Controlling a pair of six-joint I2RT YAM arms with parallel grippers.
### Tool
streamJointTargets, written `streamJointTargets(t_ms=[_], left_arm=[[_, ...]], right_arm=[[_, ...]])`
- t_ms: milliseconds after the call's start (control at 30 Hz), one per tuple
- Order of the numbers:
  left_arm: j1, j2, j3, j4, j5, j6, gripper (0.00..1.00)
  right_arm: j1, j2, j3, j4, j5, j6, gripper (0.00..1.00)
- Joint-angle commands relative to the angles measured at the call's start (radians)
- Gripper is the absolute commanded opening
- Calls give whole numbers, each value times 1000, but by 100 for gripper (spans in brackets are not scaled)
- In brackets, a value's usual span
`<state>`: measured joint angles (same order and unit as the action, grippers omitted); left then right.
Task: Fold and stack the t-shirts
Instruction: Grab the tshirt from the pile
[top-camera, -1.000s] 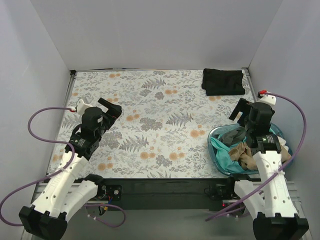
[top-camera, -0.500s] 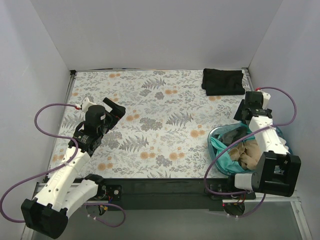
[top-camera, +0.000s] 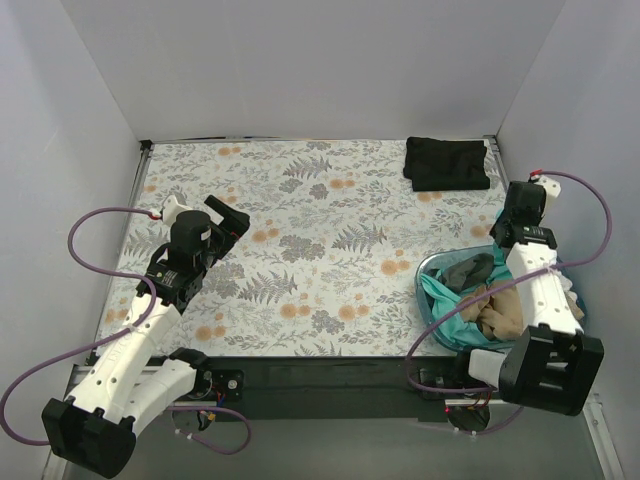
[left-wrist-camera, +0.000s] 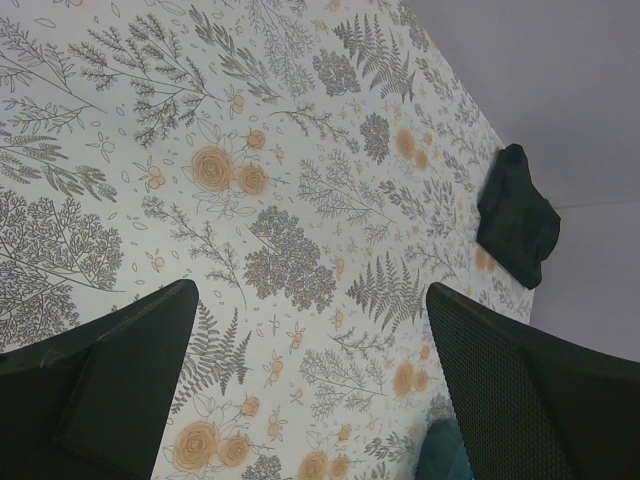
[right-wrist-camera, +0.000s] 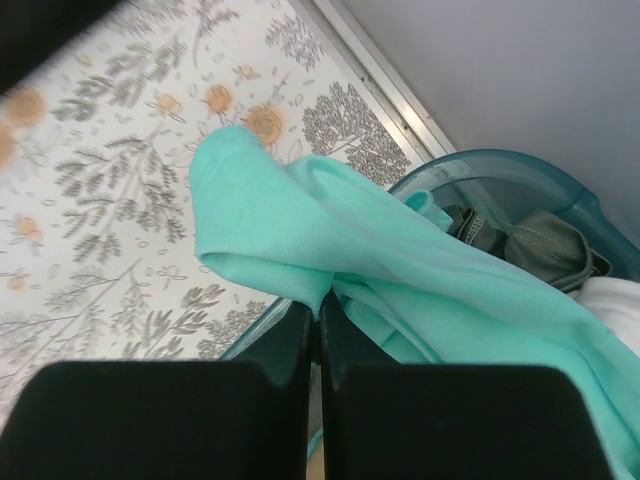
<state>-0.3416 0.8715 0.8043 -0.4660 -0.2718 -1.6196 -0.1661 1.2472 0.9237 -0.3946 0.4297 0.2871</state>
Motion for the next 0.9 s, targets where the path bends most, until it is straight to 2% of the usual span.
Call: streamJointTargets(t_ms=[0,167,367,567,867], left_arm=[[6,-12,1,-5,-24,12,98],[6,-19,7,-22,-50,0,98],[6,-32,6,-23,-66,-10,98],[6,-35,24,-34,-79,-13,98],[6,-26,33,-39,-79,-16,98]], right_arm=[[-4,-161,33,43,-34,-8,1],[-4,-294,118,25,-124,-42,1],[-4,-350,354,20,-167,-68,1],[-4,-275,630,17,-322,-126,1],[-4,-101,1050,26,-459,-166,1]])
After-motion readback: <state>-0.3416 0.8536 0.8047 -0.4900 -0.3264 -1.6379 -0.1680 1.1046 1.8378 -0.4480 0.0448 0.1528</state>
